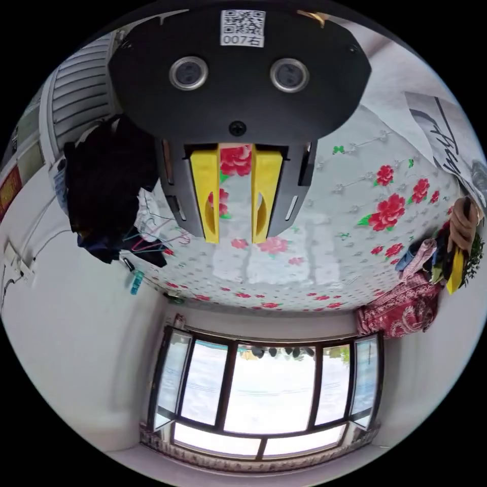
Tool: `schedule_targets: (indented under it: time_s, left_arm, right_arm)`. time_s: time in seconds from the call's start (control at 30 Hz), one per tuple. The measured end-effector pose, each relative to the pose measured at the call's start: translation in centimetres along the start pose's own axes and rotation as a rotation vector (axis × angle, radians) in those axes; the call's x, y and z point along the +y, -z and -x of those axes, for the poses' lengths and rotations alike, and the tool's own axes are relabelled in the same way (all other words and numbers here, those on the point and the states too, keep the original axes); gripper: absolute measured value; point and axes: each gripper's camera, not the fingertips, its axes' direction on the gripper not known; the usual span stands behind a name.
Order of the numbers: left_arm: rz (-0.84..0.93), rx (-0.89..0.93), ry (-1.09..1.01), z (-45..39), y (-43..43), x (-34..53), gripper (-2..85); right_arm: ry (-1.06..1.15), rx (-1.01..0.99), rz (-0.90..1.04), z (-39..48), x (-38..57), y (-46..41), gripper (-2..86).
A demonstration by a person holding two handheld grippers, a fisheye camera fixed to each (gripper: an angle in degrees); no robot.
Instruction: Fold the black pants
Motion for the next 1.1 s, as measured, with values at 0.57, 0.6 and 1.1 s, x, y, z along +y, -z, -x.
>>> schedule_targets:
  time_s: [0.57, 0.6, 1.1]
  left_arm:
    - [-0.217, -0.417, 0.174, 9.9, -8.3, 0.0, -1.0]
    - [-0.217, -0.433, 0.176, 10.2, -8.6, 0.0, -1.0]
    - [-0.009, -0.445, 0.133, 15.2, -11.1, -1.3, -1.0]
  right_arm:
    - [-0.726, 0.38, 0.15, -48.7, -6.8, 0.7, 11.9]
    - [-0.786, 0.273, 0.172, -50.2, -6.9, 0.0, 10.6]
    - [-0.661, 0.162, -0.221, -42.5, -12.8, 25.6, 1.5]
